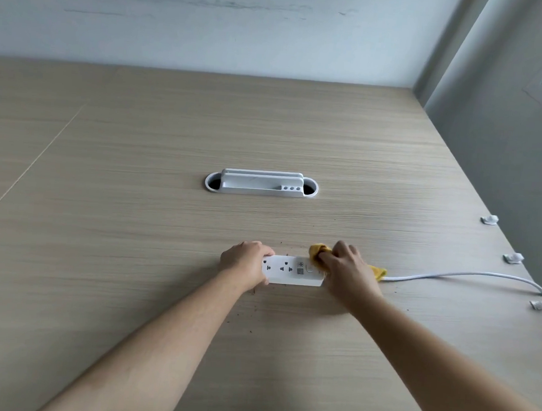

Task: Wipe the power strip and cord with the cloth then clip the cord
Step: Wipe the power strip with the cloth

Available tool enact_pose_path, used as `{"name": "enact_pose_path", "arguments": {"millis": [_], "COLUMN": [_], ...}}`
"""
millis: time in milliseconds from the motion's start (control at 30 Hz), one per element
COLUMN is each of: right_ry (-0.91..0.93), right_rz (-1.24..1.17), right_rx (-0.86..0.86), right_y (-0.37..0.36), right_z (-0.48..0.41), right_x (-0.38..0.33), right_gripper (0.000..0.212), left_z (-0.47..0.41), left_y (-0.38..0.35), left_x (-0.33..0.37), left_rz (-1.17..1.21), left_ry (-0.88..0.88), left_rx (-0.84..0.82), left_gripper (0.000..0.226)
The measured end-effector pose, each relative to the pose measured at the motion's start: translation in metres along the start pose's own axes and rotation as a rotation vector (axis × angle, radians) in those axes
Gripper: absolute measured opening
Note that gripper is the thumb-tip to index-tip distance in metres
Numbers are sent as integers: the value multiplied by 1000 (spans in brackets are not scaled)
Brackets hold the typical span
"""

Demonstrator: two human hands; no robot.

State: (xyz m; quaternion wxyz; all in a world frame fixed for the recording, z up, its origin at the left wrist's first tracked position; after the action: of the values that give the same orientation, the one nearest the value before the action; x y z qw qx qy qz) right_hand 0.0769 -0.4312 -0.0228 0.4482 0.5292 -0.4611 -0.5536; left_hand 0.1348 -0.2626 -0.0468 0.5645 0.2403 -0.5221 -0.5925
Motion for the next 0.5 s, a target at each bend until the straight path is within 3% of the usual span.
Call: {"name": "enact_pose_path", "arguments": {"millis": [133, 333, 500], "right_ry": [199, 35, 172], "right_rz": [48, 104, 130], "right_rx": [-81, -2, -49], "right_y": [-15, -9, -12], "right_z": [15, 13, 26], "right_x": [-32, -4, -31], "right_gripper": [34, 29, 39], "left_z": [1, 0, 0], "left_y": [0, 0, 0], "left_x": [2, 2, 4], "left_rz": [-29, -54, -78], "left_ry": [-3, -13, -22], "left_rx": [4, 11, 12], "left_gripper": [53, 45, 47]}}
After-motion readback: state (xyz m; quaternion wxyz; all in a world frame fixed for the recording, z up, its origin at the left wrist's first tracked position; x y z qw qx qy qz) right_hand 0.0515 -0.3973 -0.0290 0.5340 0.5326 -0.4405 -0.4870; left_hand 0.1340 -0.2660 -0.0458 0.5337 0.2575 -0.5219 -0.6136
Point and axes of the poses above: each hand's wrist, its own z-axis away from the middle knuckle, its own y-axis out of the back of the hand, x = y × z, the point moved 9 cm from there along -z, towards the middle knuckle, and after that the axes turned 1 degree about -z, right-handed, at the moved point
